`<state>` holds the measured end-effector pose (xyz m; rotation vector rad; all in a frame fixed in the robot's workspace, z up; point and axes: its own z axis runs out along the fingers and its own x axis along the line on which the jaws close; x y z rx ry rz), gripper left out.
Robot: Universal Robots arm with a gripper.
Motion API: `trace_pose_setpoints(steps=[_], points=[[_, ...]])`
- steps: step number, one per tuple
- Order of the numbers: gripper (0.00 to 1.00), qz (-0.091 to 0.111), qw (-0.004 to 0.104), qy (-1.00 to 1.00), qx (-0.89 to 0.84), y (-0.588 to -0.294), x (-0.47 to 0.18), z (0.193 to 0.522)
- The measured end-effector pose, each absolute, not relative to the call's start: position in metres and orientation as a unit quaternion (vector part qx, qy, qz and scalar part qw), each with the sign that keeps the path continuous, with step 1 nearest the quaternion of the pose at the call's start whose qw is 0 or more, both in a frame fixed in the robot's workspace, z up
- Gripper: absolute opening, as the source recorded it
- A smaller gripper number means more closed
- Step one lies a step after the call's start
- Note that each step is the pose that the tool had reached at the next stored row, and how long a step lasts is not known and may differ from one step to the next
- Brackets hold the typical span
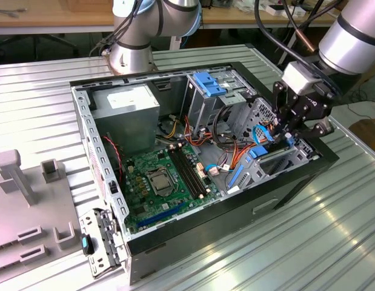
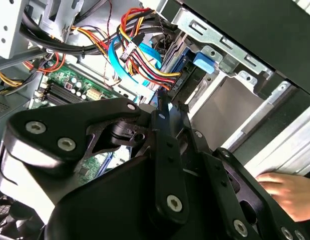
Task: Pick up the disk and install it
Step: 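Insert the second disk wire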
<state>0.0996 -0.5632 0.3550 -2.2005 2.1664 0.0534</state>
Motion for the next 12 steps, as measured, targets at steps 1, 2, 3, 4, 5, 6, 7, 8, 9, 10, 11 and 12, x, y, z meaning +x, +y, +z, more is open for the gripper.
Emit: trace_pose_setpoints(steps=[1, 2, 3, 4, 5, 6, 7, 8, 9, 10, 11, 12], points=[[0.23, 0.017, 0.027, 0.701, -0.712, -0.5632, 0.0996, 0.355], [0.23, 0.017, 0.027, 0.701, -0.712, -0.5632, 0.0996, 0.355], [0.11, 0.017, 0.027, 0.701, -0.712, -0.5632, 0.0996, 0.3551], [0.11, 0.017, 0.027, 0.701, -0.712, -0.5631, 0.0996, 0.3552], [0.11, 0.017, 0.027, 0.701, -0.712, -0.5632, 0.0996, 0.3552], [0.11, 0.017, 0.027, 0.701, -0.712, -0.5632, 0.0996, 0.3552], [0.11, 0.017, 0.027, 0.701, -0.712, -0.5632, 0.0996, 0.3552], [0.11, 0.017, 0.027, 0.701, -0.712, -0.5632, 0.0996, 0.3552], [0.11, 0.017, 0.027, 0.701, -0.712, -0.5632, 0.0996, 0.3554], [0.11, 0.017, 0.027, 0.701, -0.712, -0.5632, 0.0996, 0.3556], [0.11, 0.017, 0.027, 0.701, -0.712, -0.5632, 0.0996, 0.3556], [0.11, 0.017, 0.027, 0.701, -0.712, -0.5632, 0.0996, 0.3556]])
